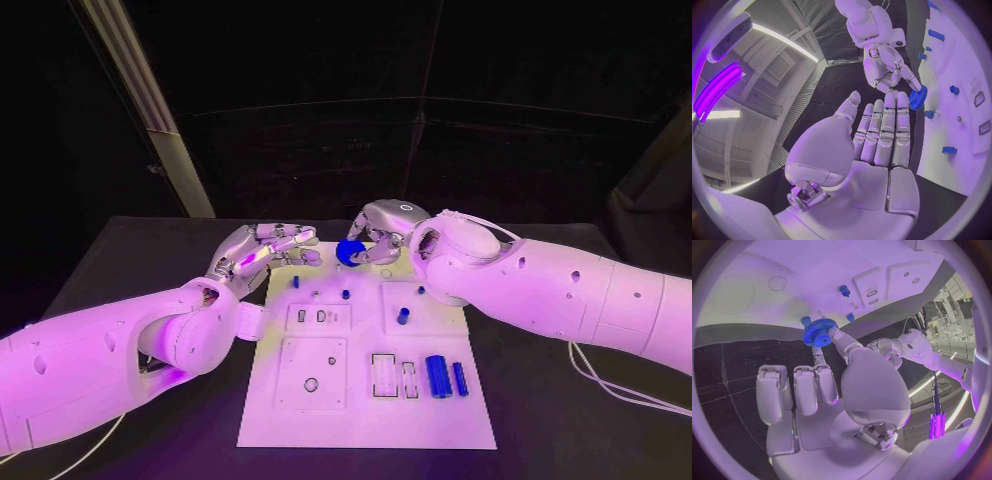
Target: Assemble the parts on the task board
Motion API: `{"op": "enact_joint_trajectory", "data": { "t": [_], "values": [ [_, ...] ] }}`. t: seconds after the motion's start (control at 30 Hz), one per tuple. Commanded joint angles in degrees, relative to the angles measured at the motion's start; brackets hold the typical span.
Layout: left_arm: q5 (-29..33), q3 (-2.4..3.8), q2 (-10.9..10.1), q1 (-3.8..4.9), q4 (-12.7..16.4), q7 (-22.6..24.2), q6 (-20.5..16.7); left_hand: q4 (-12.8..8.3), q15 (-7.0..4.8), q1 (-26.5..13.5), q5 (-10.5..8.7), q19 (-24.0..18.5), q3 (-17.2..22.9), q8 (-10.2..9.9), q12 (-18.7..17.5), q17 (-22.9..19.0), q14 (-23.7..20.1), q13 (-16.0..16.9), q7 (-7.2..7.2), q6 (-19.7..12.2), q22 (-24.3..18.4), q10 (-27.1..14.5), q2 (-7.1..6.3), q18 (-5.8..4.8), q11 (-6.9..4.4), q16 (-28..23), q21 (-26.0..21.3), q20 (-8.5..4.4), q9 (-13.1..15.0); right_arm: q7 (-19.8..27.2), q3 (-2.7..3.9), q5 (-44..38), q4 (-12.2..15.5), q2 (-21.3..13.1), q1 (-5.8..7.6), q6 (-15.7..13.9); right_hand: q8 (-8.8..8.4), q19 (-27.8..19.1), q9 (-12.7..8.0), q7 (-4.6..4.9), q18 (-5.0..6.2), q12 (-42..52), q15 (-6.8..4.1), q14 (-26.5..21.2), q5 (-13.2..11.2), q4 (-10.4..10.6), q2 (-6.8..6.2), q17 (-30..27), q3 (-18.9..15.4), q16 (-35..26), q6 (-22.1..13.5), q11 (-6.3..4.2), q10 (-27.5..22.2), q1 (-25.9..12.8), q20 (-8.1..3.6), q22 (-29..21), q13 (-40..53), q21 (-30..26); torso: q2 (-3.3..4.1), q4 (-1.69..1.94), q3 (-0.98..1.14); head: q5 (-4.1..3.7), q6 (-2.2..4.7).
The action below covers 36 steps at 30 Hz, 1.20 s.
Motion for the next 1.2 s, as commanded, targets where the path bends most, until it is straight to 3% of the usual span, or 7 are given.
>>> {"op": "enact_joint_trajectory", "data": {
  "t": [0.03,0.17,0.33,0.87,1.2],
  "values": [
    [0.01,0.05,-0.04,0.08,0.15,0.4,0.5,-0.36,0.12,-0.1,-0.14,-0.15,-0.09,-0.27,-0.26,0.07,0.05,-0.01,-0.03,0.19,-0.05,0.36,0.66,0.69,0.17,-0.25,-0.17,0.35,-0.08,-1.43,-0.19,-2.08,-0.66,1.2,-0.13,-0.55,-0.18,6.16,2.8,-2.01,-0.86,-0.19,-0.43,3.67,0.39,-0.01,0.05,4.74,0.26,-0.22,3.59,-0.46,1.28,-0.61,-0.39,15.09,5.96,0.2,0.03,-0.04,0.01,0.08,-0.09],
    [0.01,0.06,-0.03,0.09,0.13,0.42,0.48,-0.36,0.12,-0.1,-0.14,-0.15,-0.09,-0.27,-0.26,0.07,0.05,-0.01,-0.03,0.19,-0.05,0.36,0.66,0.69,0.17,-0.25,-0.17,0.35,-0.08,-1.82,-1.16,-2.36,-1.64,2.73,-0.39,0.16,-0.38,6.16,2.8,-1.96,-0.86,-0.33,-0.41,3.62,0.41,-0.03,0.01,4.56,0.32,-0.32,3.44,-0.42,1.21,-0.84,-0.37,15.09,5.84,0.2,0.08,-0.02,0.06,0.17,-0.14],
    [0.01,0.06,0.0,0.09,0.13,0.43,0.48,-0.36,0.12,-0.1,-0.14,-0.15,-0.09,-0.27,-0.26,0.07,0.05,-0.01,-0.03,0.19,-0.05,0.36,0.66,0.69,0.17,-0.25,-0.17,0.35,-0.08,-2.77,-1.62,-2.83,-3.09,4.14,-0.89,1.04,-0.65,6.16,2.79,-1.88,-0.86,-0.53,-0.38,3.58,0.38,-0.05,-0.09,4.39,0.36,-0.42,3.23,-0.36,1.1,-1.16,-0.35,15.09,5.67,0.2,0.03,-0.04,0.03,0.22,-0.24],
    [0.02,0.06,0.07,0.09,0.1,0.37,0.54,-0.36,0.12,-0.1,-0.14,-0.15,-0.09,-0.27,-0.26,0.07,0.05,-0.01,-0.03,0.19,-0.05,0.36,0.66,0.69,0.17,-0.25,-0.17,0.35,-0.08,-3.86,-1.77,-4.03,-5.63,6.14,-1.38,-0.22,-1.95,6.16,2.69,-1.4,-0.86,-1.64,-0.09,3.46,-0.33,-0.22,-0.71,3.88,0.54,-0.78,1.92,0.03,0.52,-2.38,-0.12,15.09,4.72,0.2,-0.01,-0.15,0.09,0.38,-0.29],
    [0.02,0.06,0.12,0.1,0.12,0.29,0.58,-0.36,0.12,-0.1,-0.14,-0.15,-0.09,-0.27,-0.26,0.07,0.05,-0.01,-0.03,0.19,-0.05,0.36,0.66,0.69,0.17,-0.25,-0.17,0.35,-0.08,-3.9,-1.77,-4.12,-6.7,7.04,-1.4,0.87,-2.34,5.93,1.9,-0.23,-0.77,-3.89,0.79,3.31,-4.62,-0.47,-1.87,3.15,-0.07,-1.34,-3.42,1.09,-0.75,-3.76,0.72,14.68,2.76,0.05,0.0,-0.14,0.07,0.39,-0.41]
  ]
}}
